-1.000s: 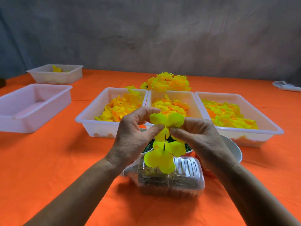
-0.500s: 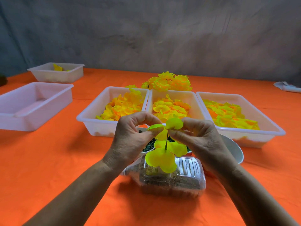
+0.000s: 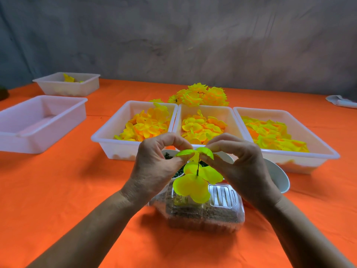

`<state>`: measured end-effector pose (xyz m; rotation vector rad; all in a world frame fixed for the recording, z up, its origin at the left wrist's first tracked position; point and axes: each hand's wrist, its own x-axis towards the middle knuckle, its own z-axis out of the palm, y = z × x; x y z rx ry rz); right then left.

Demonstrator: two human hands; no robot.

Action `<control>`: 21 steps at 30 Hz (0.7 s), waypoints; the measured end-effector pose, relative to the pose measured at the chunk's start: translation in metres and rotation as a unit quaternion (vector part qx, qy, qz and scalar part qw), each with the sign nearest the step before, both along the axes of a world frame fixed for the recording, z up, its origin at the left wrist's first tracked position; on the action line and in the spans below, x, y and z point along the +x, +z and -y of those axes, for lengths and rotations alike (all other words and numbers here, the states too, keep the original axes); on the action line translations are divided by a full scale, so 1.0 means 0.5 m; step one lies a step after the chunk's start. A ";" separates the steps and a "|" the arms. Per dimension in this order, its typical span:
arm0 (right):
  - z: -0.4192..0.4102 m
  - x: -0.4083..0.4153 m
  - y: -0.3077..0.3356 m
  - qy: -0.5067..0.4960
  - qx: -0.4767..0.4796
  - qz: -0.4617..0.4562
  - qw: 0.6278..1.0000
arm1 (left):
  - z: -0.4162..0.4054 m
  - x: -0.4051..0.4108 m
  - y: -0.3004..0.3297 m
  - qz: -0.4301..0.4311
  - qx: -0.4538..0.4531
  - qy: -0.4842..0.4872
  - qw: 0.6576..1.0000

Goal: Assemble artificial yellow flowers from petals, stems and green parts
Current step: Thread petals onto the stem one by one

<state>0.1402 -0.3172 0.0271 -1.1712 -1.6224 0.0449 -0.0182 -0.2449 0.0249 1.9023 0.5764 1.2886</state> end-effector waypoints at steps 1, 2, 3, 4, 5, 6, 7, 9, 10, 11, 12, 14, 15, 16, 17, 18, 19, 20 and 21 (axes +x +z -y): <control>-0.001 0.001 0.001 -0.009 0.013 0.021 1.000 | -0.001 -0.001 -0.001 0.000 0.008 0.004 1.000; -0.001 0.002 0.002 -0.016 0.025 0.041 0.999 | -0.002 -0.002 -0.003 -0.001 0.019 0.008 1.000; -0.001 0.003 0.002 -0.023 0.036 0.062 0.997 | -0.002 -0.003 -0.004 -0.003 0.034 0.013 0.999; -0.001 0.003 0.003 -0.031 0.044 0.085 0.995 | -0.002 -0.003 -0.005 -0.006 0.047 0.018 0.999; -0.001 0.004 0.003 -0.037 0.048 0.108 0.992 | -0.002 -0.003 -0.005 -0.011 0.056 0.024 0.998; -0.001 0.005 0.003 -0.044 0.050 0.126 0.990 | -0.002 -0.002 -0.006 -0.016 0.061 0.030 0.998; -0.002 0.005 0.003 -0.049 0.049 0.136 0.988 | -0.003 -0.002 -0.006 -0.018 0.065 0.035 0.997; -0.001 0.005 0.002 -0.050 0.047 0.139 0.988 | -0.004 -0.002 -0.008 -0.021 0.074 0.040 0.996; -0.001 0.006 0.002 -0.048 0.049 0.139 0.988 | -0.005 -0.002 -0.008 -0.023 0.081 0.038 0.996; 0.000 0.006 0.003 -0.046 0.050 0.143 0.987 | -0.004 -0.002 -0.007 -0.025 0.087 0.033 0.995; 0.000 0.006 0.003 -0.045 0.052 0.146 0.987 | -0.004 -0.001 -0.005 -0.027 0.095 0.028 0.995; 0.001 0.006 0.004 -0.043 0.054 0.144 0.987 | -0.004 0.000 -0.002 -0.031 0.117 0.021 0.992; 0.001 0.006 0.004 -0.040 0.053 0.137 0.988 | -0.005 0.001 0.000 -0.033 0.130 0.020 0.991; 0.001 0.006 0.003 -0.038 0.051 0.127 0.990 | -0.005 0.001 0.000 -0.034 0.141 0.020 0.989; 0.001 0.006 0.003 -0.038 0.050 0.118 0.991 | -0.006 0.001 -0.001 -0.035 0.153 0.022 0.987; 0.002 0.005 0.001 -0.039 0.050 0.112 0.992 | -0.007 0.000 -0.003 -0.036 0.169 0.026 0.985; 0.002 0.005 0.000 -0.041 0.053 0.108 0.992 | -0.008 -0.001 -0.006 -0.040 0.187 0.029 0.981; 0.002 0.005 -0.002 -0.045 0.058 0.108 0.991 | -0.008 -0.002 -0.009 -0.045 0.207 0.033 0.977; 0.003 0.005 -0.004 -0.051 0.064 0.112 0.990 | -0.008 -0.002 -0.012 -0.052 0.230 0.039 0.971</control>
